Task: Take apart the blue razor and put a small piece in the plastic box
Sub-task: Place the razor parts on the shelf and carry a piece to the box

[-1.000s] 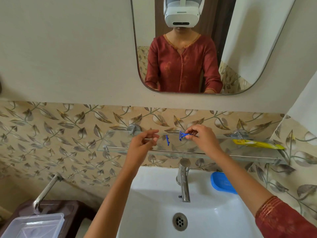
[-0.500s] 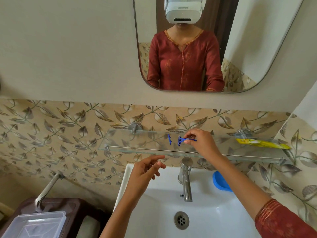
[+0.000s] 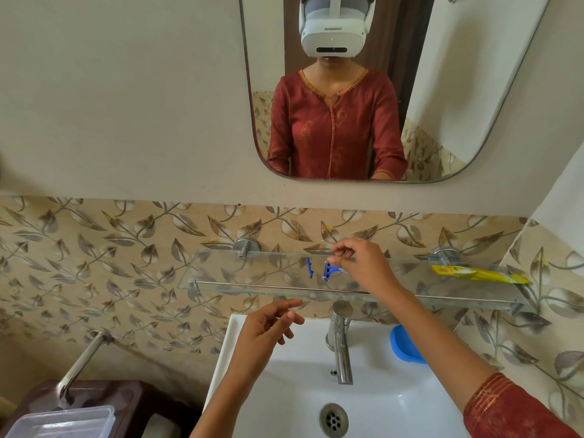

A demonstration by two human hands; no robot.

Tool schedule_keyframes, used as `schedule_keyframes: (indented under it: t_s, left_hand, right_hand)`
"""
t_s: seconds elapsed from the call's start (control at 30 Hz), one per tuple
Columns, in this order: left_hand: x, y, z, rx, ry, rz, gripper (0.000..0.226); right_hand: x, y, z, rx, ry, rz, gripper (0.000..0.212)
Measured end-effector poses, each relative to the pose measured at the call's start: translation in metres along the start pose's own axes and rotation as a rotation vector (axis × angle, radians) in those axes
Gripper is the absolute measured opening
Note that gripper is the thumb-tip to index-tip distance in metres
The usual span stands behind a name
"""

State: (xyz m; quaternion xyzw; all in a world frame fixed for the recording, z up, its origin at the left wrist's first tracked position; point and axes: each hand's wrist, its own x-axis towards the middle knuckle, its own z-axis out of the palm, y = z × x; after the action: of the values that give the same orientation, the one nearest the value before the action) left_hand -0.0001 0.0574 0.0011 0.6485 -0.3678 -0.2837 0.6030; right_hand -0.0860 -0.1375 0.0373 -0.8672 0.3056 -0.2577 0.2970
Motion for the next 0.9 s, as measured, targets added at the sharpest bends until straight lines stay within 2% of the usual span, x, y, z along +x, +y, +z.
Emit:
schedule_keyframes:
  t_s: [0.1,0.23,0.33,0.57,0.77,0.9]
  left_hand:
    - [0.001,0.0,0.005,-0.012,-0.005,-0.01,0.028]
    - [0.002,0.004,0.008,-0.037,-0.007,0.0,0.025]
    - [0.001,0.005,0.006,-0.043,0.008,0.013,0.025]
    - [0.0,0.0,0.004,0.003,0.031,0.014,0.025]
    - [0.016,0.006,0.004,-0.014,0.129,0.038,0.021]
    - [0.025,0.013,0.003,-0.025,0.171,0.052,0.022]
  right_hand:
    - [0.007,-0.018,0.012,-0.167,-0.034,-0.025,0.022]
    - [0.014,-0.03,0.032,-0.39,-0.127,0.07,0.033]
    - [0.013,-0.028,0.04,-0.469,-0.119,0.092,0.041]
    - [0.01,-0.031,0.046,-0.455,-0.075,0.119,0.031]
    - [0.009,-0.034,0.047,-0.474,-0.062,0.099,0.017]
    - [0.009,-0.032,0.046,-0.438,-0.025,0.07,0.016]
